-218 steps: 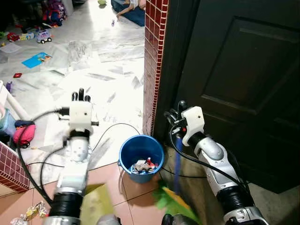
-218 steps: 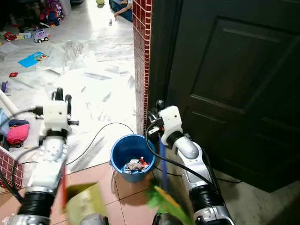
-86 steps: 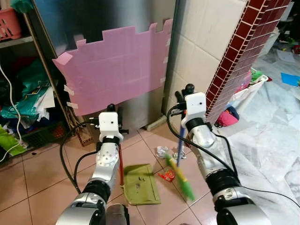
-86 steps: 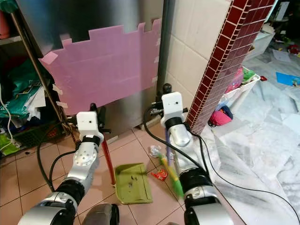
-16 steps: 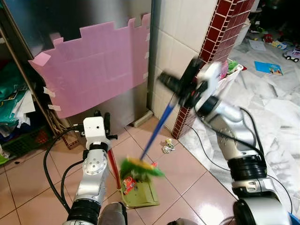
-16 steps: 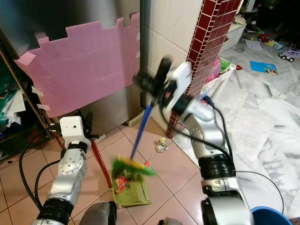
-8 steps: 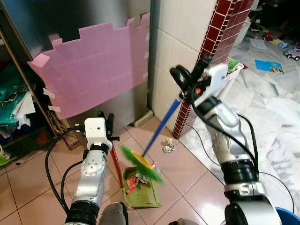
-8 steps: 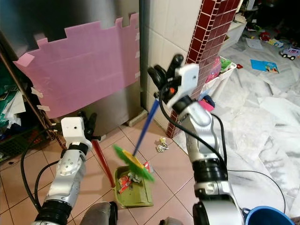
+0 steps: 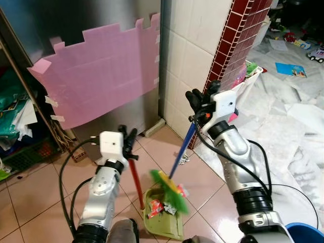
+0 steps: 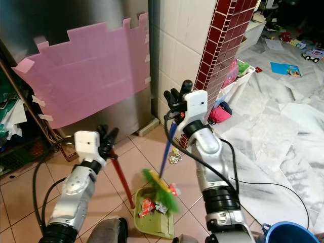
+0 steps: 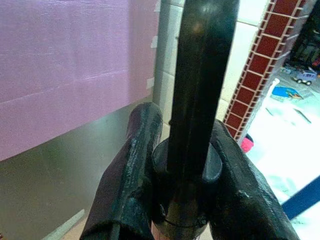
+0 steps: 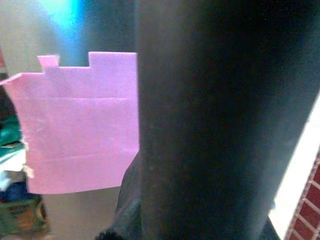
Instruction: Sweep floor
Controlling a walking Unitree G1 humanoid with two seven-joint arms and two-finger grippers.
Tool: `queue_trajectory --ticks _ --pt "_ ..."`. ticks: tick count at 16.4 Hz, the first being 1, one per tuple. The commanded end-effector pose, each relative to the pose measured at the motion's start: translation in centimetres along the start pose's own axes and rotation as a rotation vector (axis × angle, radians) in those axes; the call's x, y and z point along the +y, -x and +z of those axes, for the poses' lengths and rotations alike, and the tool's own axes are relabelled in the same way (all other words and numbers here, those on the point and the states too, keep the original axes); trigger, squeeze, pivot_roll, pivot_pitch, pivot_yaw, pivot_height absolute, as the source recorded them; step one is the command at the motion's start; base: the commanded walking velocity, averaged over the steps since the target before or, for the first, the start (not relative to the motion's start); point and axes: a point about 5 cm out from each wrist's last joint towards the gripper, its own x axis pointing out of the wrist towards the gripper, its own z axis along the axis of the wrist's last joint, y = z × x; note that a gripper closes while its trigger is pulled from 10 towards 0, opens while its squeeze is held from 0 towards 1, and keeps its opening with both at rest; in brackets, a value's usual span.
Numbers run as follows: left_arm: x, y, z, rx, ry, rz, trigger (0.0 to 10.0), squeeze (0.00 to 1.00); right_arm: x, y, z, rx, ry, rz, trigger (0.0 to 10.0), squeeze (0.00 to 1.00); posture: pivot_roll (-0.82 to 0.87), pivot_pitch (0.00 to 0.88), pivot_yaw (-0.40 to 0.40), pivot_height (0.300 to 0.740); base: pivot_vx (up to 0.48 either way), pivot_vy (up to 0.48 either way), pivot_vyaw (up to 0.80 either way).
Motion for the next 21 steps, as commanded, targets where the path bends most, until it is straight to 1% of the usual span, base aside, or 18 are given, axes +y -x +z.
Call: queue_trajectory --ticks 1,3,5,6,7,8,10,11,12,14,15,16,17,18,19,20,21 --pt "0.0 -0.6 1.3 -0.069 0.004 0.023 10.0 0.0 -0.4 -0.4 1.2 -0.063 0.077 -0.029 10.0 0.0 0.03 0.0 0.011 0.74 0.0 0.0 0.0" --pt "0.6 -1.1 2.6 -0.118 0.013 0.047 10.0 0.0 -0.3 -0.5 1.4 -0.074 0.077 -0.035 10.0 0.0 0.03 0.0 0.006 0.74 0.0 0.0 0.0" --pt "0.9 -1.0 3.3 -0.139 0.017 0.057 10.0 0.0 -0.2 -0.6 1.3 -0.068 0.068 -0.042 10.0 0.0 0.03 0.0 0.003 0.74 0.0 0.0 0.0" --pt "1.1 -1.0 3.5 -0.146 0.017 0.065 10.0 0.0 -0.3 -0.7 0.3 0.011 -0.027 -0.05 10.0 0.0 0.03 0.0 0.003 0.74 0.0 0.0 0.0" --pt "1.2 -0.9 3.1 -0.134 0.017 0.073 10.0 0.0 -0.2 -0.8 -0.4 0.058 -0.088 -0.05 10.0 0.0 0.03 0.0 0.001 0.74 0.0 0.0 0.0" --pt "1.4 -1.0 2.7 -0.114 0.033 0.091 10.0 0.0 0.5 -0.9 -1.3 0.134 -0.206 -0.003 10.0 0.0 0.03 0.0 0.002 0.74 0.0 0.0 0.0" --pt "1.4 -1.2 2.9 -0.122 0.027 0.096 10.0 0.0 1.7 -0.9 -1.4 0.175 -0.203 0.105 10.0 0.0 0.03 0.0 -0.001 0.74 0.0 0.0 0.0" --pt "1.4 -1.2 2.9 -0.126 0.025 0.104 10.0 0.0 1.9 -1.0 -1.0 0.165 -0.251 0.12 10.0 0.0 0.03 0.0 -0.002 0.74 0.0 0.0 0.0" --pt "1.6 -1.3 3.1 -0.136 0.028 0.118 10.0 0.0 2.0 -1.3 -0.4 0.139 -0.275 0.117 10.0 0.0 0.03 0.0 -0.002 0.74 0.0 0.0 0.0" --pt "1.9 -1.5 3.6 -0.16 0.054 0.143 10.0 0.0 1.5 -2.1 1.4 0.036 -0.266 0.078 10.0 0.0 0.03 0.0 -0.002 0.74 0.0 0.0 0.0" --pt "2.1 -1.5 3.8 -0.163 0.054 0.162 10.0 0.0 0.7 -2.4 2.6 -0.032 -0.217 0.037 10.0 0.0 0.03 0.0 -0.002 0.74 0.0 0.0 0.0" --pt "2.2 -1.5 3.9 -0.161 0.056 0.164 10.0 0.0 0.1 -2.6 3.2 -0.069 -0.198 0.009 10.0 0.0 0.03 0.0 0.001 0.74 0.0 0.0 0.0" --pt "2.3 -1.5 4.0 -0.159 0.02 0.174 10.0 0.0 -1.1 -2.7 4.1 -0.118 -0.194 -0.06 10.0 0.0 0.03 0.0 0.001 0.74 0.0 0.0 0.0" --pt "2.3 -1.5 3.8 -0.146 0.017 0.172 10.0 0.0 -2.0 -2.7 4.5 -0.139 -0.178 -0.109 10.0 0.0 0.03 0.0 0.001 0.74 0.0 0.0 0.0" --pt "2.3 -1.4 3.7 -0.14 0.016 0.171 10.0 0.0 -2.4 -2.7 4.6 -0.148 -0.169 -0.136 10.0 0.0 0.03 0.0 0.001 0.74 0.0 0.0 0.0" --pt "2.2 -1.3 3.5 -0.128 -0.004 0.158 10.0 0.0 -3.3 -2.8 5.1 -0.162 -0.151 -0.183 10.0 0.0 0.03 0.0 0.0 0.74 0.0 0.0 0.0" --pt "2.1 -1.2 3.4 -0.126 -0.013 0.15 10.0 0.0 -3.7 -2.8 5.4 -0.167 -0.119 -0.205 10.0 0.0 0.03 0.0 0.0 0.74 0.0 0.0 0.0"
